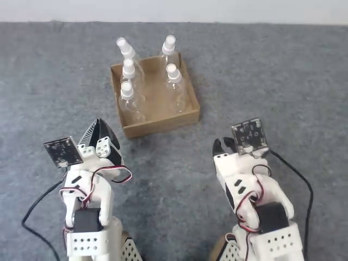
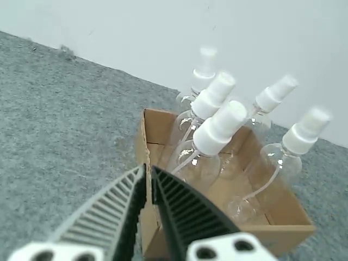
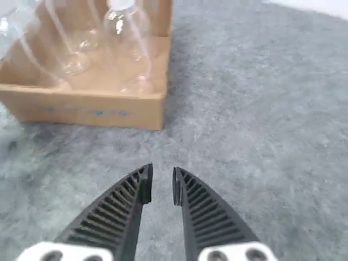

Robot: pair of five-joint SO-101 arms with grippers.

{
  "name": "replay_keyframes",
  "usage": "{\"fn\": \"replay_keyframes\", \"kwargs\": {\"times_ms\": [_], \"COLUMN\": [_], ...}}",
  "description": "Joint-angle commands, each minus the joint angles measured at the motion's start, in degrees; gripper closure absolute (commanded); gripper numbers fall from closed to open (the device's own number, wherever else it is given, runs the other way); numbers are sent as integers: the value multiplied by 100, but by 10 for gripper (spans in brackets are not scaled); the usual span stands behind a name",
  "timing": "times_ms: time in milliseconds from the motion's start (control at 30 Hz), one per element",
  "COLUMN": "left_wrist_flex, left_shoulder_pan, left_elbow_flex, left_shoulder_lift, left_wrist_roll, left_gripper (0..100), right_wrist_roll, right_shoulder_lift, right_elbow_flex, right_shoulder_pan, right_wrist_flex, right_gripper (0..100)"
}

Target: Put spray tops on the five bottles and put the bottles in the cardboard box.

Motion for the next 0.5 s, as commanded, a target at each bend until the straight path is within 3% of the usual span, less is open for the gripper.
{"fn": "replay_keyframes", "kwargs": {"times_ms": [0, 233, 467], "left_wrist_flex": [-18, -18, -18], "left_shoulder_pan": [-35, -35, -35], "left_elbow_flex": [-66, -66, -66], "left_shoulder_lift": [-70, -70, -70], "left_wrist_roll": [-97, -97, -97], "left_gripper": [987, 987, 987], "right_wrist_roll": [79, 79, 53], "right_shoulder_lift": [-611, -1525, -1525], "right_elbow_flex": [229, 677, 738], "right_shoulder_pan": [75, 84, 224], "right_wrist_flex": [-224, -189, -198], "right_gripper": [971, 971, 970]}}
